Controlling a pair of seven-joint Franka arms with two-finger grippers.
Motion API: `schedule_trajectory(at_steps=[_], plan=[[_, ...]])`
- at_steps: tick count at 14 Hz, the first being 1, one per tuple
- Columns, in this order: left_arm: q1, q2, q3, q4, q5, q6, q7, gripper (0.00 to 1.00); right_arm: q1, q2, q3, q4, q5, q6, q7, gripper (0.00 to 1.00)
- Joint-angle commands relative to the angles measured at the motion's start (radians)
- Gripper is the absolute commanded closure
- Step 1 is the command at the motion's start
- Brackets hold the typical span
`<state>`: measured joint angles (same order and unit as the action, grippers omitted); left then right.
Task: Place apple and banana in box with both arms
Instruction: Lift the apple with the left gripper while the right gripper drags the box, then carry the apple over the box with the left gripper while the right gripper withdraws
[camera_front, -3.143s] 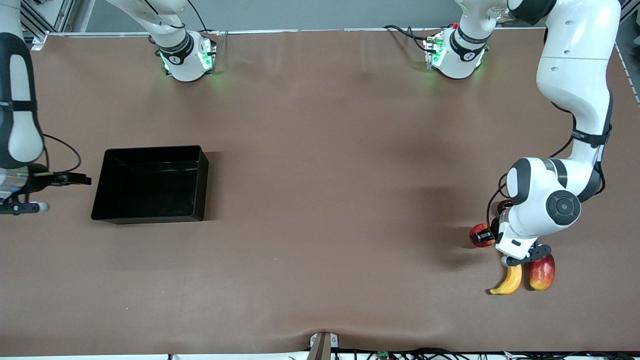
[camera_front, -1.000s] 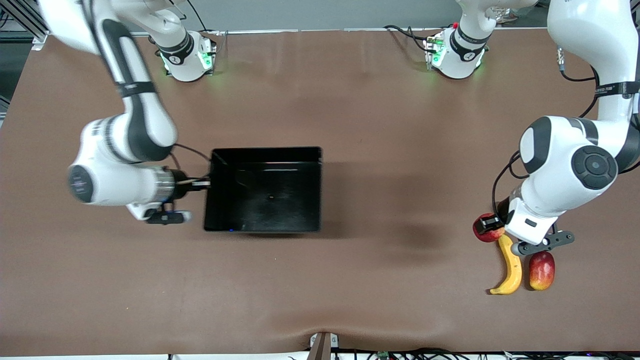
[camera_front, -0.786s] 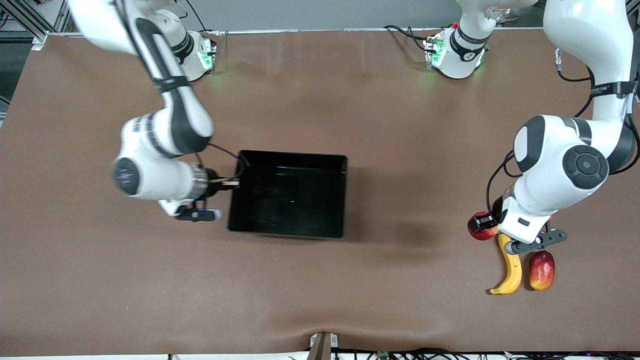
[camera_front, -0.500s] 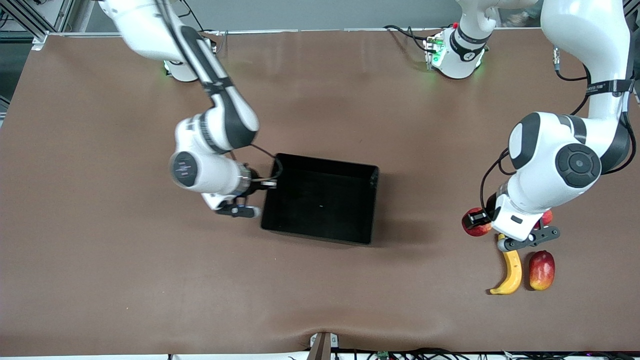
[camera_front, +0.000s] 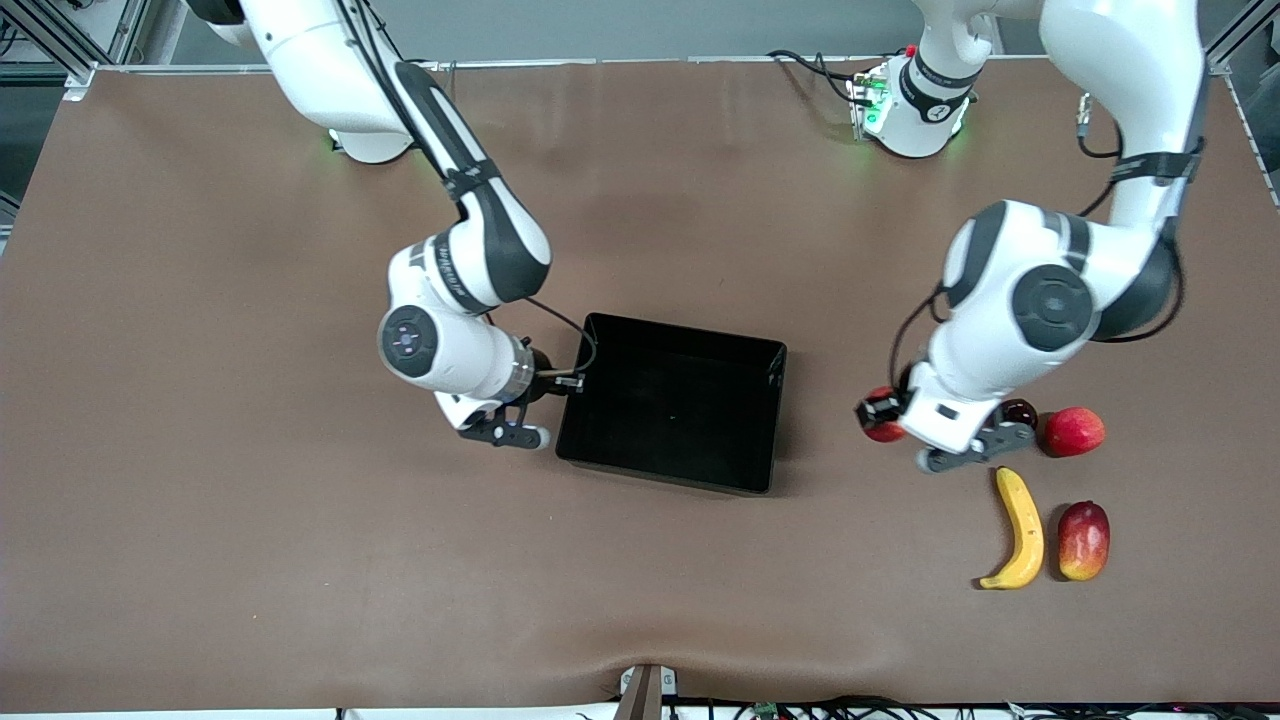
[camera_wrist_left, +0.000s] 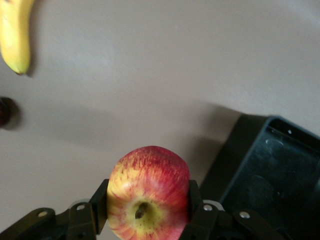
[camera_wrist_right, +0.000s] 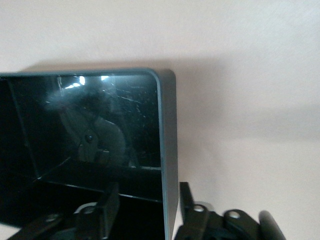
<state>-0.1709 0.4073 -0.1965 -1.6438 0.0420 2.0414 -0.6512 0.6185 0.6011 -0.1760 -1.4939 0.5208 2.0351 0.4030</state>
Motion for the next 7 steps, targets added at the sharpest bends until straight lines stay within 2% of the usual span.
schedule_trajectory(at_steps=[1,4,7], plan=[[-0.1,-0.005,0.005,-0.021,0.002,0.005,-0.123,1.0,-0.023,-0.02,-0.04,0.148,-0.114,-0.192,0.001,0.0],[-0.197,0.025,0.005,-0.011,0.051,0.028,-0.194,1.0,-0.083,-0.026,-0.062,0.259,-0.235,-0.362,0.0,0.0],[-0.24,0.097,0.002,-0.005,0.093,0.1,-0.199,1.0,-0.173,-0.047,-0.104,0.357,-0.251,-0.554,-0.009,0.0]])
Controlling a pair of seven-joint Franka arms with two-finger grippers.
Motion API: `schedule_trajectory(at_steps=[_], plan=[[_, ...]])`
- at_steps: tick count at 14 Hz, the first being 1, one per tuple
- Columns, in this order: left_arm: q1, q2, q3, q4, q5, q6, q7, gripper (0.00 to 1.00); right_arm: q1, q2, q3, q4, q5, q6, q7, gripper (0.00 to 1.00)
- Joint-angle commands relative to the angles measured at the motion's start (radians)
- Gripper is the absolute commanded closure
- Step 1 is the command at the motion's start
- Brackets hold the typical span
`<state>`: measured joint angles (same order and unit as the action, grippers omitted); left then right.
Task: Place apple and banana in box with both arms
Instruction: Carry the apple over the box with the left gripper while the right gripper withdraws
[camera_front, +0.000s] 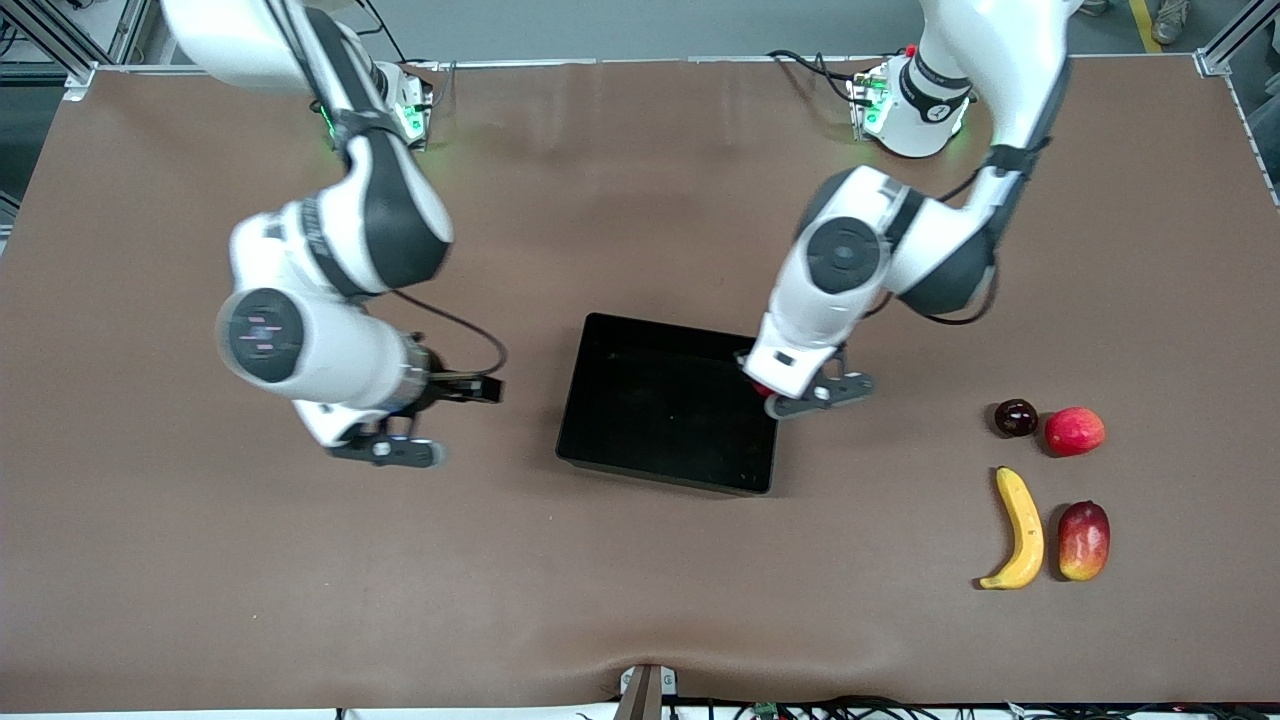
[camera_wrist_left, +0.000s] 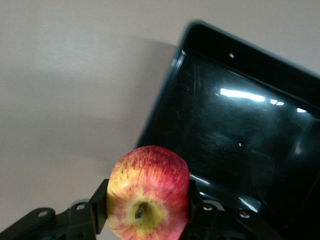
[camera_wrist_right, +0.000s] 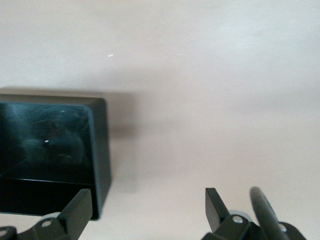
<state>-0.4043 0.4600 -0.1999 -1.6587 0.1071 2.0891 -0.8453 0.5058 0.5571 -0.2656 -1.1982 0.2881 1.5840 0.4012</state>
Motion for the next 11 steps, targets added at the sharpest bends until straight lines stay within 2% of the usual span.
schedule_trajectory(at_steps=[1,3,5,8,11], plan=[[-0.013,0.067,0.005,0.01,0.028,0.093,-0.004,1.0,-0.114,-0.049,-0.02,0.06,-0.014,-0.137,-0.031,0.0],[-0.04,0.118,0.007,0.031,0.032,0.137,-0.004,1.0,-0.174,-0.132,-0.021,0.042,-0.026,-0.176,-0.112,0.0],[-0.063,0.161,0.007,0.048,0.032,0.143,-0.004,1.0,-0.211,-0.208,-0.023,0.014,-0.094,-0.213,-0.179,0.0],[-0.08,0.209,0.008,0.048,0.032,0.166,-0.004,1.0,-0.25,-0.354,-0.023,-0.092,-0.168,-0.203,-0.272,0.0],[-0.08,0.239,0.007,0.042,0.032,0.166,-0.006,1.0,-0.294,-0.468,-0.023,-0.164,-0.205,-0.21,-0.335,0.0]])
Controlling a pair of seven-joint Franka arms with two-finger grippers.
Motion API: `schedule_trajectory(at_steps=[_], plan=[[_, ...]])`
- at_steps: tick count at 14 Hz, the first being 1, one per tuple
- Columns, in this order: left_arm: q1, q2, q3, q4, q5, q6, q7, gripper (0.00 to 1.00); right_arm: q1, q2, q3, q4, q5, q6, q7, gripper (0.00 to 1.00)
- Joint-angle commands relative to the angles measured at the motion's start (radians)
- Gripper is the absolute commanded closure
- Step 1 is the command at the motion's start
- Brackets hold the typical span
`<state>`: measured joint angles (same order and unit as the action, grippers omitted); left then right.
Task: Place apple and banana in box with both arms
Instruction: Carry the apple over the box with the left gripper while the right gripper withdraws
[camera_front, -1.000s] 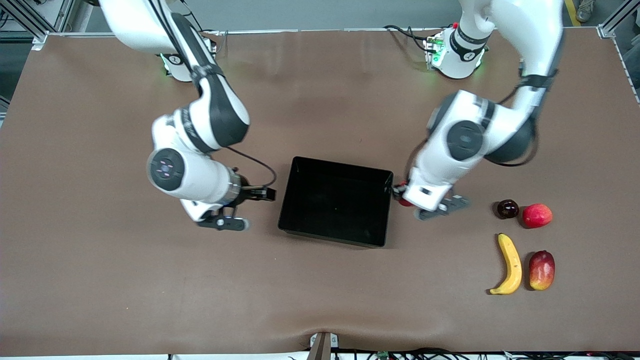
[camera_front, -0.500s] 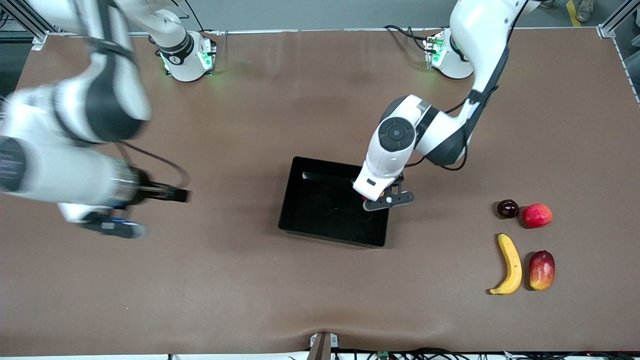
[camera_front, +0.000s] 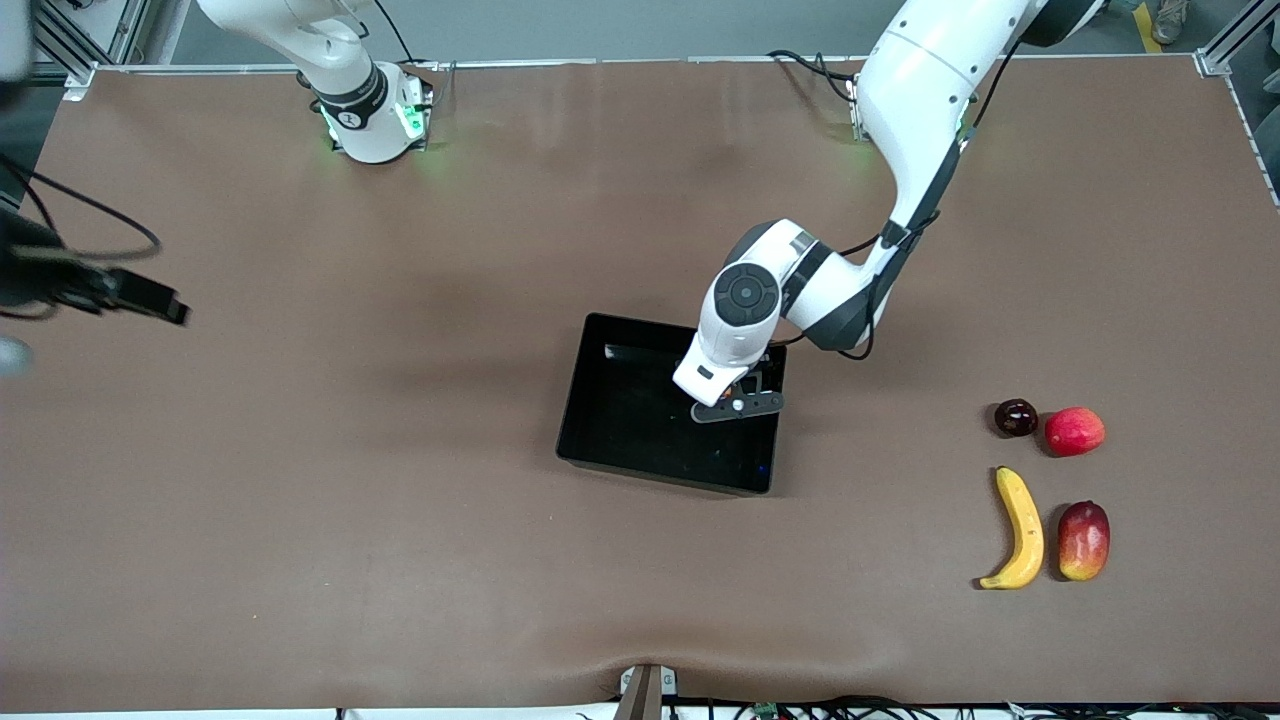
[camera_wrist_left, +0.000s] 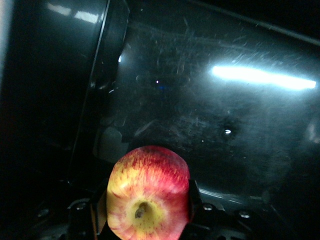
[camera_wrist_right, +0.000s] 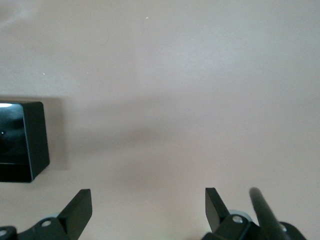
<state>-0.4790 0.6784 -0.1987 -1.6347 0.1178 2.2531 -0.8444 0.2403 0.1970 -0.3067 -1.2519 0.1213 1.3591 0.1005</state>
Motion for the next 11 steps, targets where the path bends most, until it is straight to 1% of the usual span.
schedule_trajectory(at_steps=[1,2,3,4,5,6,7,9,11], plan=[[-0.006,0.029,0.005,0.018,0.022,0.002,-0.007,0.92,-0.036,-0.155,0.018,-0.141,-0.045,0.012,-0.035,0.0],[-0.006,0.03,0.007,0.018,0.022,0.002,-0.007,0.57,-0.036,-0.2,0.021,-0.182,-0.072,0.018,-0.035,0.0],[-0.004,0.024,0.008,0.019,0.022,0.0,-0.005,0.01,-0.033,-0.243,0.026,-0.213,-0.104,0.017,-0.035,0.0],[-0.006,0.015,0.013,0.027,0.023,-0.007,-0.004,0.0,-0.033,-0.275,0.026,-0.249,-0.112,0.014,-0.042,0.0],[-0.007,-0.008,0.019,0.047,0.042,-0.044,-0.001,0.0,-0.032,-0.309,0.026,-0.3,-0.117,0.023,-0.062,0.0],[0.002,-0.04,0.018,0.082,0.086,-0.113,0.007,0.0,-0.035,-0.32,0.026,-0.319,-0.118,0.031,-0.068,0.0],[0.011,-0.06,0.018,0.137,0.101,-0.192,0.019,0.0,-0.039,-0.312,0.02,-0.311,-0.117,0.028,-0.079,0.0],[0.081,-0.085,0.012,0.24,0.095,-0.332,0.094,0.0,-0.039,-0.309,0.02,-0.296,-0.118,0.026,-0.1,0.0],[0.164,-0.103,0.007,0.254,0.082,-0.352,0.204,0.0,-0.047,-0.3,0.018,-0.27,-0.118,0.025,-0.102,0.0]])
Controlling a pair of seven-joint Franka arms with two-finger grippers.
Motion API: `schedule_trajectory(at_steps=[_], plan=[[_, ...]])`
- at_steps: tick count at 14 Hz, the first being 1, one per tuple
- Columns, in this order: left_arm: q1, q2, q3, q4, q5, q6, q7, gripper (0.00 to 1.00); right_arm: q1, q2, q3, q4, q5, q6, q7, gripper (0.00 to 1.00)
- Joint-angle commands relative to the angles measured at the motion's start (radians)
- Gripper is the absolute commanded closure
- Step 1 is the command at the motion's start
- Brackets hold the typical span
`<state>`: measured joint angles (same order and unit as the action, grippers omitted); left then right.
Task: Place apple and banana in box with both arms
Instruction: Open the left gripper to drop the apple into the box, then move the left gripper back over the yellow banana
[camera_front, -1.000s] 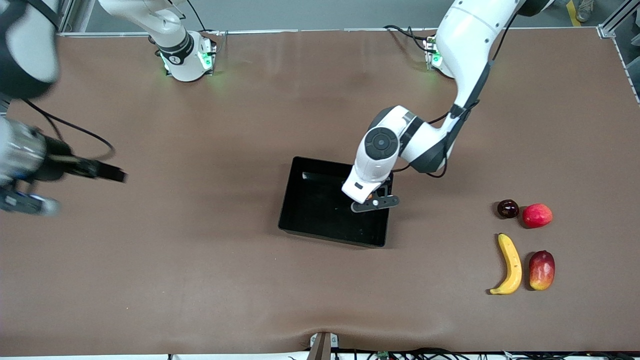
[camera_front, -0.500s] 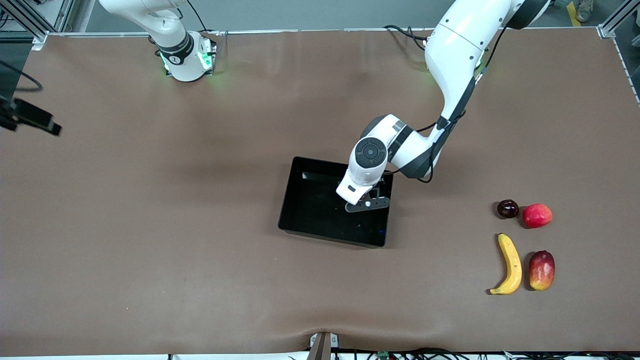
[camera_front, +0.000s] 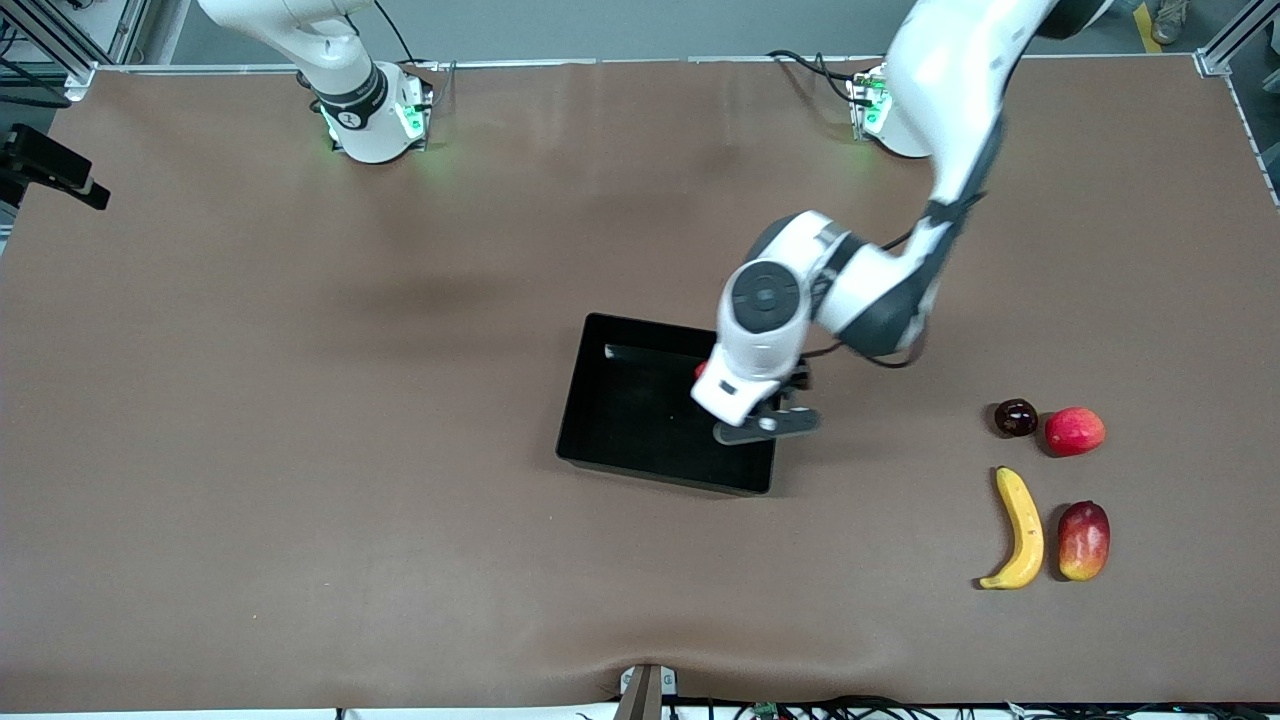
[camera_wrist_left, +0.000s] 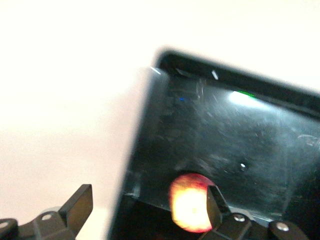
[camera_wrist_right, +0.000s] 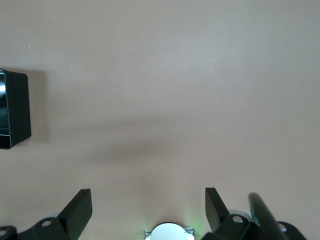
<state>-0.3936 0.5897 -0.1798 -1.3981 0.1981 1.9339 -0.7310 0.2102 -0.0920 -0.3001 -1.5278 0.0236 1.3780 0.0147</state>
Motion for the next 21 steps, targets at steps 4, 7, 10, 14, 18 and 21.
schedule_trajectory(at_steps=[4,7,10,14,18,21], plan=[[0.255,-0.008,-0.003,0.002,0.012,-0.033,0.306,0.0,0.035,0.009,-0.067,0.018,-0.018,0.004,-0.021,0.0],[0.398,0.062,-0.001,-0.001,0.024,0.022,0.396,0.0,0.054,0.008,-0.091,0.02,-0.005,0.003,-0.025,0.0],[0.499,0.128,-0.001,-0.004,0.043,0.112,0.466,0.0,-0.107,0.011,0.081,0.021,-0.005,0.003,-0.05,0.0],[0.558,0.194,-0.001,-0.004,0.093,0.216,0.489,0.0,-0.23,0.012,0.203,0.018,-0.007,0.004,-0.05,0.0],[0.575,0.258,-0.001,-0.001,0.09,0.327,0.484,0.0,-0.212,0.012,0.202,0.018,-0.007,0.007,-0.05,0.0],[0.588,0.274,-0.001,-0.004,0.093,0.358,0.479,0.35,-0.212,0.012,0.202,0.018,-0.008,0.009,-0.05,0.0]])
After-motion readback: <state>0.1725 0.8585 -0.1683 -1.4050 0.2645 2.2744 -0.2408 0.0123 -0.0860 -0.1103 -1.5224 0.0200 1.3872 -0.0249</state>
